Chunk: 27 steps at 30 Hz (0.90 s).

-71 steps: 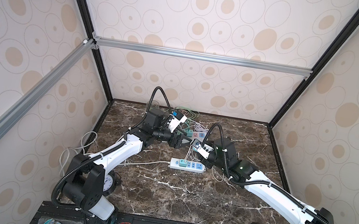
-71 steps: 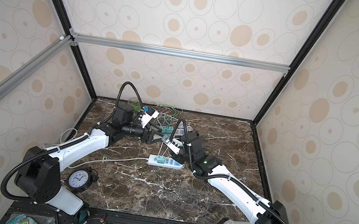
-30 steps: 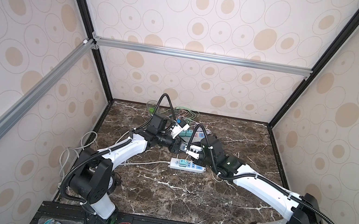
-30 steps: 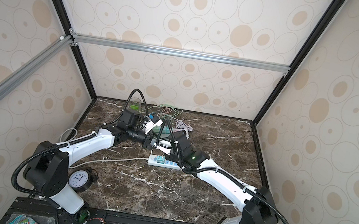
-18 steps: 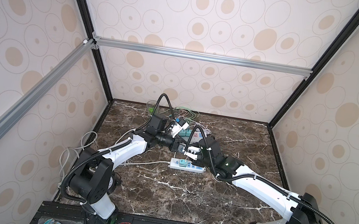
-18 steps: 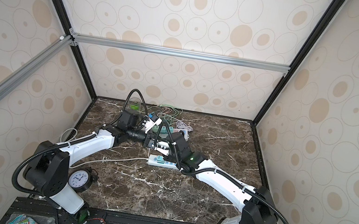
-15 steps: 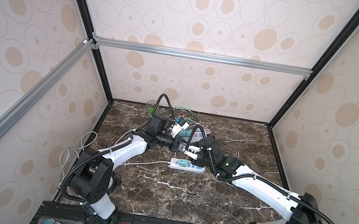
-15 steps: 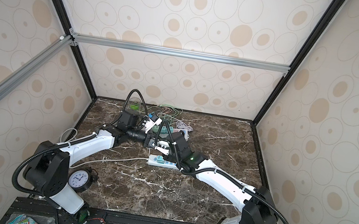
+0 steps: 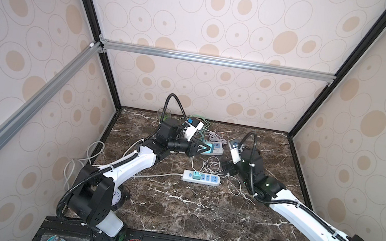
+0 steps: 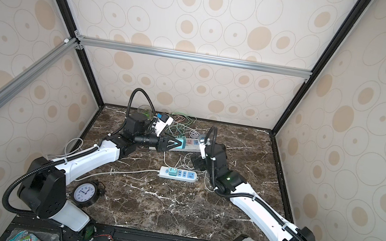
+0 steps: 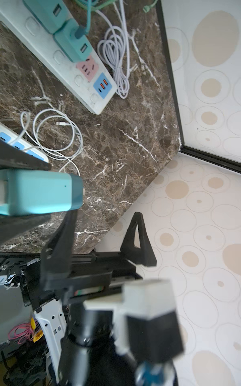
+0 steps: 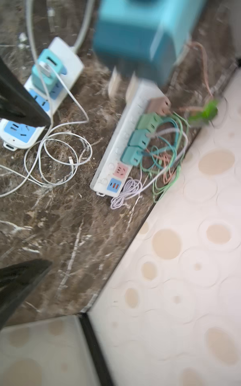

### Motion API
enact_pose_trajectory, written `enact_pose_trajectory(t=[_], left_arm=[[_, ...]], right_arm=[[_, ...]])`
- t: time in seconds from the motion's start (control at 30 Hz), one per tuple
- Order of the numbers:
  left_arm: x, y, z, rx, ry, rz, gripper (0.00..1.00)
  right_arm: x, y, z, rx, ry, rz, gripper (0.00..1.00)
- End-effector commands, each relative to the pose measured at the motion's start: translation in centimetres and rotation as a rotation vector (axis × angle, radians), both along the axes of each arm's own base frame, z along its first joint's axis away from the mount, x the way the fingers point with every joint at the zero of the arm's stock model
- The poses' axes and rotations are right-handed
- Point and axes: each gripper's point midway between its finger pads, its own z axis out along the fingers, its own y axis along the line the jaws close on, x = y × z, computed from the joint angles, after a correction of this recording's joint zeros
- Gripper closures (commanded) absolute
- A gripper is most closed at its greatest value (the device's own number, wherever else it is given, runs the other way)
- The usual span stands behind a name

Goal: Insert plugs into power strip
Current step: Pass the plug, then pick up the power cord.

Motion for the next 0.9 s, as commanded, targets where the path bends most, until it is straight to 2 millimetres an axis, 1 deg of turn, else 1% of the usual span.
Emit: enact_pose_trajectory(t=[0.0,0.07,0.17,0.27,0.43,0.53,0.6,0.7,0.77,0.8,0.87], left_arm=[[-0.5,-0.8,7.1,-0.144,-0.125,-0.008,1.00],[-0.8,-1.3,8.3,-0.161,-0.138,-0.018,1.00],[-1.4,-1.9,10.0,-0.191,-0.169,-0.034,1.00],[-1.5,-2.3,11.2,-0.202,-0.183,-0.043,1.00],[-1.5,-2.5,12.1,-0.213,-0.201,-0.056,1.00],[-1.8,-2.6,13.3,-0.236,-0.213,-0.078,1.00],[-1.9,-2.7,14.2,-0.248,-0.220,-0.087,1.00],[-1.7,-2.7,15.0,-0.247,-0.237,-0.085,1.00],[-1.5,-3.0,15.2,-0.245,-0.244,-0.086,1.00],[-1.4,-3.0,15.3,-0.245,-0.247,-0.086,1.00],[-1.0,-3.2,15.6,-0.245,-0.247,-0.086,1.00]], right_arm=[[0.4,-5.0,-2.3,0.440,0.165,-0.338,0.00],[0.3,-6.1,-4.8,0.615,0.307,-0.433,0.01],[-0.2,-5.9,-8.1,0.775,0.492,-0.535,0.05],[-0.7,-4.6,-10.5,0.879,0.631,-0.605,0.06],[-1.0,-1.7,-12.5,1.051,0.790,-0.606,0.07],[-1.4,-0.3,-14.0,1.152,0.860,-0.595,0.09],[-1.6,-0.4,-14.3,1.101,0.850,-0.553,0.10],[-2.4,-2.0,-14.6,0.896,0.825,-0.540,0.09],[-3.3,-2.8,-15.6,0.811,0.846,-0.548,0.08],[-3.7,-2.7,-16.1,0.805,0.867,-0.542,0.09],[-4.2,-1.6,-16.4,0.834,0.915,-0.490,0.10]])
